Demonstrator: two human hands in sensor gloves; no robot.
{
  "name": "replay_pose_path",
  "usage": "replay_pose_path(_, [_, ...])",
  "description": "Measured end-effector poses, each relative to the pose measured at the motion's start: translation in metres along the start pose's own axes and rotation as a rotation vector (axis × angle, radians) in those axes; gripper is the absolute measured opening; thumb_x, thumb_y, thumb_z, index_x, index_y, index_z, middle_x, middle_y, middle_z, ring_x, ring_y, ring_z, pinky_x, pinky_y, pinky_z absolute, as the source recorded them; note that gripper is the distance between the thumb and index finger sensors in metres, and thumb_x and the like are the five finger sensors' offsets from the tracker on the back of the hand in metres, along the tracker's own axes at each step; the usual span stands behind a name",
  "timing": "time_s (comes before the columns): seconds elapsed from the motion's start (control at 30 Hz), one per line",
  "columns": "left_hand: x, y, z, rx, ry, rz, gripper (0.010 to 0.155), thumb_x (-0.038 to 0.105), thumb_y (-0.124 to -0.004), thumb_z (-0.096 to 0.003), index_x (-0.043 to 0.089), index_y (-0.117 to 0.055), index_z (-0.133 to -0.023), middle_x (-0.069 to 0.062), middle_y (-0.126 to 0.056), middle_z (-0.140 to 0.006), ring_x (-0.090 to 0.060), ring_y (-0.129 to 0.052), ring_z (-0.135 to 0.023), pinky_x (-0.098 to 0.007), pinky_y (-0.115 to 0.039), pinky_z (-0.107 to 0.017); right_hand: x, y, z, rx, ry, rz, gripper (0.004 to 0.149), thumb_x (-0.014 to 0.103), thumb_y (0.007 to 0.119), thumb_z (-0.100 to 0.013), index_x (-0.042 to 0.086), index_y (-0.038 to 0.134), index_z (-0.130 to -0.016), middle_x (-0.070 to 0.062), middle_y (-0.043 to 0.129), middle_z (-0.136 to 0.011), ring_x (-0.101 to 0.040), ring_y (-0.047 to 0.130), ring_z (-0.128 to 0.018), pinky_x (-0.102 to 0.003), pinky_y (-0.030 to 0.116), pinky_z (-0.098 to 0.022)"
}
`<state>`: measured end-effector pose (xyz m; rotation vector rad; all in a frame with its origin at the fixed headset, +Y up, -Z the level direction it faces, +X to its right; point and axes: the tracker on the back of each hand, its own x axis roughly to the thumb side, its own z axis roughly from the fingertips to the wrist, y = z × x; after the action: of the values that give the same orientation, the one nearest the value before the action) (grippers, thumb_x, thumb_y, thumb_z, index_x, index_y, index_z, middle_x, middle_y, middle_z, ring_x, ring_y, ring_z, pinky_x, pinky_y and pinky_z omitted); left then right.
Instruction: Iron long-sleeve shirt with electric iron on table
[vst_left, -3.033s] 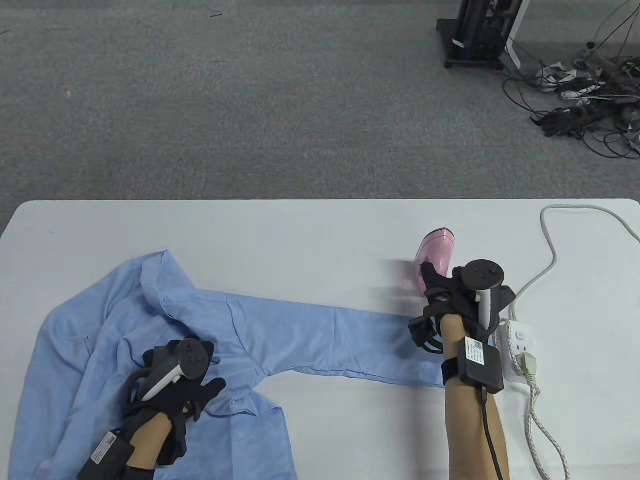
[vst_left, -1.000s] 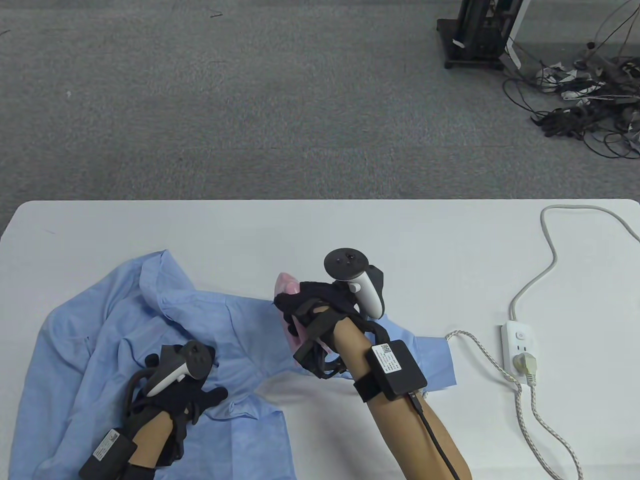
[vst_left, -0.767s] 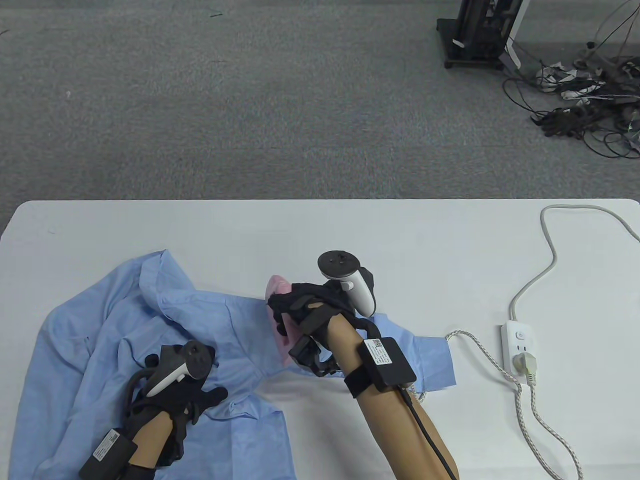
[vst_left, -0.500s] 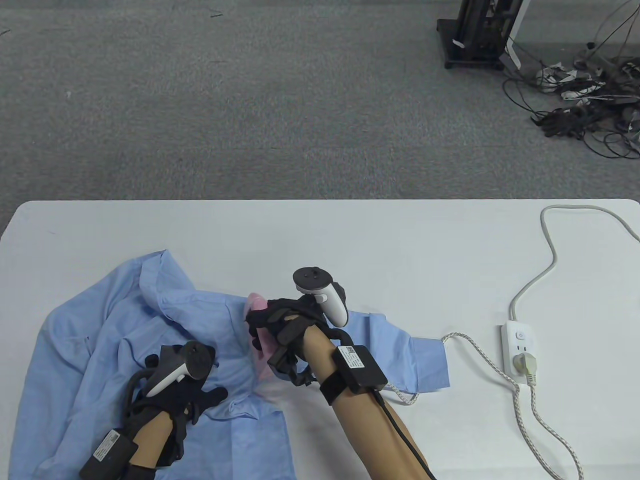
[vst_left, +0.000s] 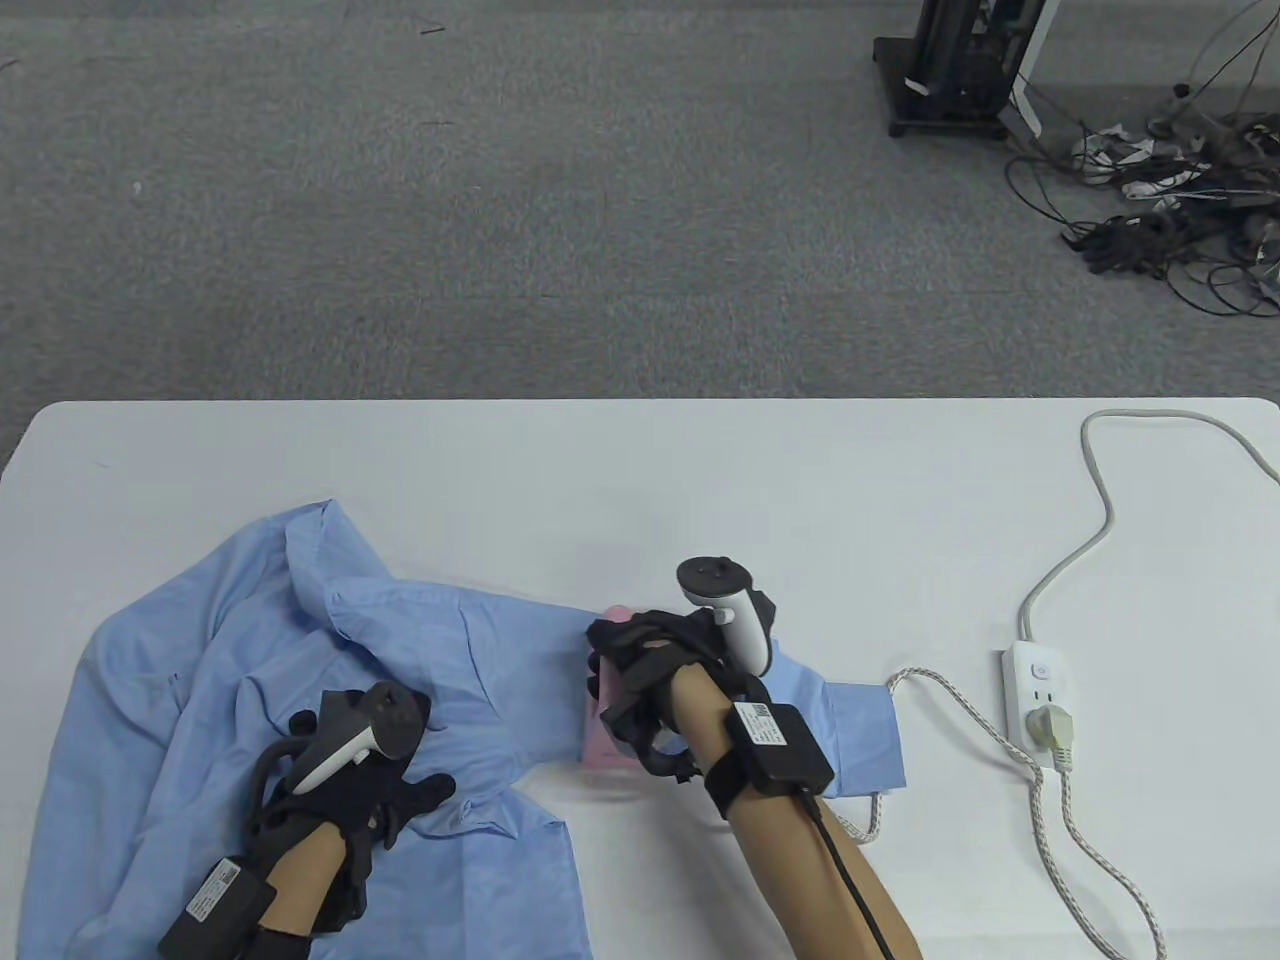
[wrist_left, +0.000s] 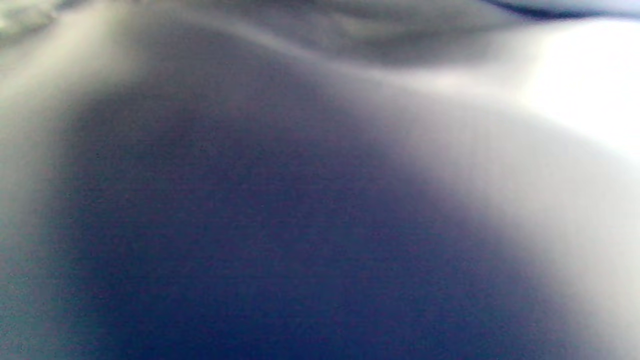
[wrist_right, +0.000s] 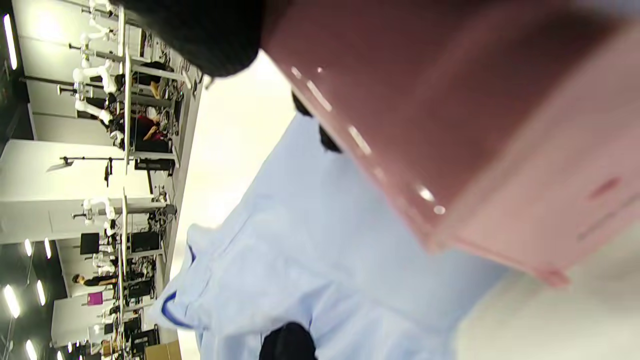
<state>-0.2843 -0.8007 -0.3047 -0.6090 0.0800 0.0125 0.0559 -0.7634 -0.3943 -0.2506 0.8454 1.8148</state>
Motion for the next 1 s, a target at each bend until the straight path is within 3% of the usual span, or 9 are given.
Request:
replay_pose_path(0.33, [-0.001, 0.001, 0.001, -0.014, 0.033, -0.011, 0.091, 0.078, -0.057, -0.0258, 0.05, -0.006, -0.096, 0.011, 0.002, -0.111, -0.026, 0.0, -0.109, -0.063, -0.005, -0.075, -0.043, -0.068, 0.042, -0.156, 0.041, 0.012, 0.062, 0.038, 0.069, -0.045, -0.011, 0.056, -0.08, -0.018, 0.08, -0.067, -0.025, 0.096, -0.049, -0.045, 0.086, -0.037])
replay_pose_path(0.63, [-0.003, 0.001, 0.002, -0.005, 0.053, -0.023, 0.091, 0.079, -0.056, -0.026, 0.05, -0.006, -0.096, 0.01, 0.001, -0.112, -0.027, -0.003, -0.11, -0.063, -0.008, -0.075, -0.074, -0.112, 0.07, -0.242, 0.067, 0.044, 0.061, 0.04, 0.068, -0.045, -0.01, 0.058, -0.079, -0.017, 0.081, -0.064, -0.023, 0.097, -0.046, -0.044, 0.088, -0.035])
replay_pose_path(1.0, [-0.005, 0.001, 0.004, -0.023, 0.068, -0.025, 0.091, 0.079, -0.056, -0.0261, 0.05, -0.005, -0.096, 0.01, 0.002, -0.111, -0.027, -0.003, -0.11, -0.064, -0.008, -0.075, -0.093, -0.144, 0.086, -0.312, 0.04, 0.011, 0.061, 0.04, 0.068, -0.044, -0.01, 0.06, -0.079, -0.017, 0.082, -0.063, -0.023, 0.097, -0.044, -0.044, 0.088, -0.033])
